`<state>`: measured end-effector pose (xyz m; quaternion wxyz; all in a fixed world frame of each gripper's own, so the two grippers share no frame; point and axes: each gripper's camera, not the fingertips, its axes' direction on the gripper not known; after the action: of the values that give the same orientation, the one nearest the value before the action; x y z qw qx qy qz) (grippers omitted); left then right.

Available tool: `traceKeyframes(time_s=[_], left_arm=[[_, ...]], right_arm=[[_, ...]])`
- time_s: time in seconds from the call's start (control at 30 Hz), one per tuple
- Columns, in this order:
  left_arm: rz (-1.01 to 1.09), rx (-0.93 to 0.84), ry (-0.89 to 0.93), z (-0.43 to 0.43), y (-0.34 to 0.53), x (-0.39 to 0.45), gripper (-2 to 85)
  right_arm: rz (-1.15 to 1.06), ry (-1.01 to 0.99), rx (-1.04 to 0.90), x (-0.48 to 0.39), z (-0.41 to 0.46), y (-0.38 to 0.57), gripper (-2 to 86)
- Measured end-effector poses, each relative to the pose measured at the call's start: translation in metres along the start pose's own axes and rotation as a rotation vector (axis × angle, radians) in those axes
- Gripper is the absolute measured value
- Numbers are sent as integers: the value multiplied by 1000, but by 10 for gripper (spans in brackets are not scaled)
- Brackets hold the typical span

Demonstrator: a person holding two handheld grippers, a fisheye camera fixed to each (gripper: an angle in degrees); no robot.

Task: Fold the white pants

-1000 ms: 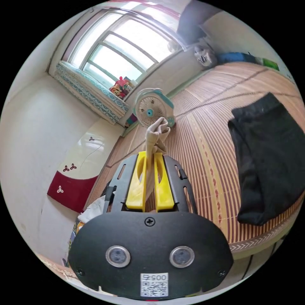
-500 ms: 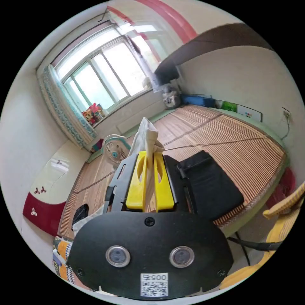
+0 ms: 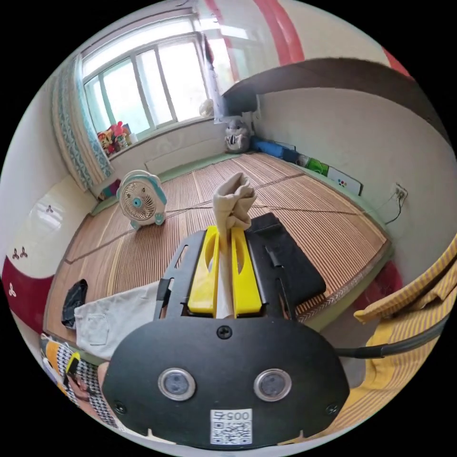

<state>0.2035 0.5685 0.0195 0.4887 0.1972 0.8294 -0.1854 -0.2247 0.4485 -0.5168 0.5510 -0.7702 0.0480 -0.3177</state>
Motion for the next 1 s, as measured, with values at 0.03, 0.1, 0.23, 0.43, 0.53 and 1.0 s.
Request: traceKeyframes(time_s=[0.03,0.1,0.23,0.43,0.53,1.0], left_arm=[[-3,5,3,-1,1,0,59],[-10,13,9,-2,4,-1,59],[-14,14,0,-5,11,-3,57],[-38,10,-23,-3,19,-8,56],[-38,11,-34,-1,20,-5,56],[123,-19,117,122,-80,69,59]], right_arm=[[-27,3,4,-10,-1,2,1],[-134,9,20,-52,-7,13,2],[-290,0,35,-123,-10,43,6],[-338,-168,-178,-237,37,130,59],[-352,-300,-446,-280,77,189,73],[-416,-334,-329,-203,15,227,63]])
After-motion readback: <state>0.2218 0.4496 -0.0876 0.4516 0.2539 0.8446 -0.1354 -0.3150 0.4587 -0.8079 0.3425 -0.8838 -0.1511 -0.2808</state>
